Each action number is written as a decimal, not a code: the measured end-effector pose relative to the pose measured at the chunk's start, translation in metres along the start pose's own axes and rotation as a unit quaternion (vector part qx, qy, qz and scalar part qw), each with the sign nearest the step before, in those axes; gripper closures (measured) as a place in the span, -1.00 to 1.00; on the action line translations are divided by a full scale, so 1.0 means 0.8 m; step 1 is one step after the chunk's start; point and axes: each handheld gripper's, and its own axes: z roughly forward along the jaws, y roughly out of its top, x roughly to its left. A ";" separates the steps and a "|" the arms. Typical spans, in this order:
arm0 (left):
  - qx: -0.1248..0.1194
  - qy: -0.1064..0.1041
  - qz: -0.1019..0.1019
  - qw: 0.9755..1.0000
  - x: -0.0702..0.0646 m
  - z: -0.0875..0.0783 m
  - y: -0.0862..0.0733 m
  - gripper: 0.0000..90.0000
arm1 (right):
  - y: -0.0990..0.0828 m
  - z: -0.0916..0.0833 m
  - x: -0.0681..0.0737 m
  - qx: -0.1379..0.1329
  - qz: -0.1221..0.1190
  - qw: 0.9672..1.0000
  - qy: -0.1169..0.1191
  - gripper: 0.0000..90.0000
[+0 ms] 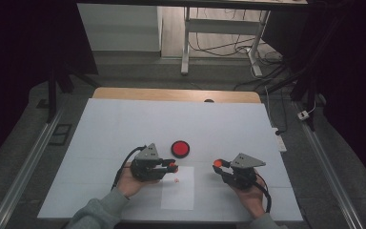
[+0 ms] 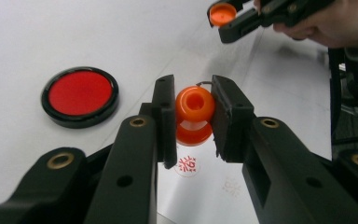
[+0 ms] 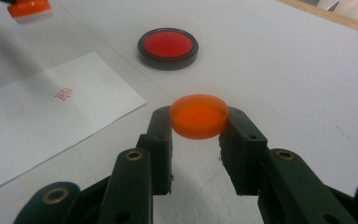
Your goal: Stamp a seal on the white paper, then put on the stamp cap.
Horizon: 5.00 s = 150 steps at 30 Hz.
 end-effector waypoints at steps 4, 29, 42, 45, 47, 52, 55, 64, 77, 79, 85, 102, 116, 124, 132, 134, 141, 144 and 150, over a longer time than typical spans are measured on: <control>-0.009 0.002 -0.002 1.000 0.003 -0.008 0.003 0.60 | 0.000 0.000 0.000 0.000 0.000 1.000 0.000 0.44; -0.063 0.011 -0.013 0.998 0.013 -0.044 0.030 0.60 | 0.006 0.002 0.009 -0.012 -0.004 1.000 0.017 0.44; -0.067 0.010 -0.012 0.998 0.015 -0.047 0.039 0.60 | 0.009 0.005 0.015 -0.011 -0.009 1.000 0.027 0.44; -0.067 0.010 -0.013 0.998 0.016 -0.047 0.039 0.60 | 0.010 0.006 0.016 -0.013 -0.008 1.000 0.028 0.44; -0.067 0.011 -0.013 0.998 0.016 -0.046 0.039 0.60 | 0.010 0.006 0.017 -0.014 -0.010 0.999 0.028 0.44; -0.065 0.010 -0.010 0.998 0.015 -0.044 0.040 0.60 | 0.012 0.006 0.019 -0.013 -0.010 0.999 0.031 0.44; -0.063 0.010 -0.009 0.998 0.015 -0.042 0.040 0.60 | 0.013 0.007 0.020 -0.014 -0.012 0.999 0.033 0.44; -0.059 0.009 -0.005 0.998 0.012 -0.037 0.041 0.60 | 0.015 0.009 0.025 -0.016 -0.012 0.999 0.041 0.44; -0.052 0.002 -0.001 0.999 0.009 -0.028 0.043 0.60 | 0.020 0.016 0.035 -0.016 -0.022 0.998 0.051 0.44; -0.050 0.001 -0.001 0.999 0.009 -0.026 0.043 0.60 | 0.021 0.017 0.036 -0.015 -0.022 0.998 0.053 0.44; -0.047 -0.002 0.001 0.999 0.006 -0.022 0.044 0.60 | 0.022 0.019 0.038 -0.017 -0.024 0.998 0.057 0.44; -0.044 -0.009 0.005 0.999 0.002 -0.012 0.045 0.60 | 0.026 0.028 0.050 -0.016 -0.027 0.997 0.072 0.44; -0.044 -0.014 0.009 0.999 -0.002 -0.006 0.046 0.60 | 0.028 0.030 0.055 -0.017 -0.031 0.997 0.075 0.44; -0.042 -0.017 0.012 0.999 -0.005 -0.002 0.047 0.60 | 0.029 0.032 0.057 -0.020 -0.030 0.996 0.082 0.44; -0.038 -0.020 0.016 0.999 -0.008 0.002 0.048 0.60 | 0.030 0.033 0.061 -0.018 -0.033 0.996 0.084 0.44; -0.037 -0.022 0.017 0.999 -0.008 0.003 0.048 0.60 | 0.030 0.034 0.061 -0.020 -0.032 0.995 0.087 0.44; -0.036 -0.024 0.018 0.999 -0.010 0.006 0.049 0.60 | 0.032 0.035 0.066 -0.019 -0.036 0.995 0.091 0.44; -0.035 -0.026 0.018 0.999 -0.010 0.008 0.049 0.60 | 0.032 0.036 0.067 -0.018 -0.038 0.995 0.090 0.44; -0.032 -0.030 0.021 0.999 -0.013 0.012 0.049 0.60 | 0.033 0.038 0.069 -0.018 -0.041 0.995 0.093 0.44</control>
